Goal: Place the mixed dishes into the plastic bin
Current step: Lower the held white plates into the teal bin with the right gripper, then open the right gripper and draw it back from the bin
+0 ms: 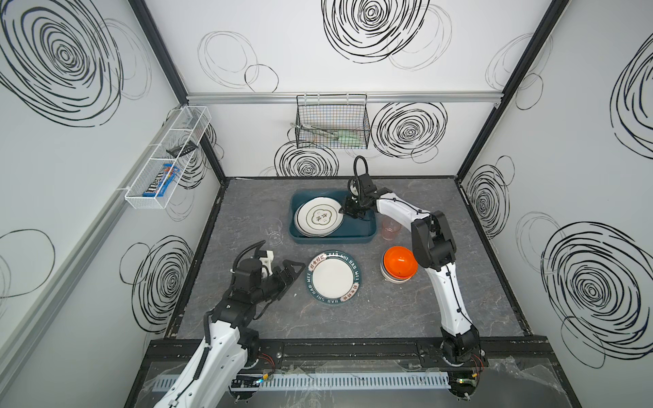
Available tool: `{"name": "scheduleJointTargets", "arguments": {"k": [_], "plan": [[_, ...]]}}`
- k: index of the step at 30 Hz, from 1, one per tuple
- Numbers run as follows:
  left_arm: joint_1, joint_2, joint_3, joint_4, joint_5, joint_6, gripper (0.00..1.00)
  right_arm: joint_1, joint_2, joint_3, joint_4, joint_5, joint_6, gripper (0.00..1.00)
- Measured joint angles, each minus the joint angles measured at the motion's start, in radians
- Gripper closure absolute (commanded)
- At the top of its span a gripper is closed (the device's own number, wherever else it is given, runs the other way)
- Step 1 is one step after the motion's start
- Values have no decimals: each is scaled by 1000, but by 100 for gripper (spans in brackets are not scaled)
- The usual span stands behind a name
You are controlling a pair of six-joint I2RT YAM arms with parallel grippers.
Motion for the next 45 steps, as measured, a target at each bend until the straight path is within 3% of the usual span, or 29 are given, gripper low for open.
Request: {"name": "scheduleJointTargets", "arguments": {"k": [14, 23, 34, 45], "plan": [[0, -1, -9, 1, 3, -4, 4, 16, 10, 36, -24, 16, -23, 65], [0, -1, -10, 0, 2, -3, 4, 16, -6, 16, -58, 69, -53, 65], [-9, 40, 19, -36, -33, 63, 0, 16, -361, -284, -37, 110, -102, 63], [-103, 126, 85, -61, -96, 140, 16, 16, -681, -580, -3, 55, -167, 62]]}}
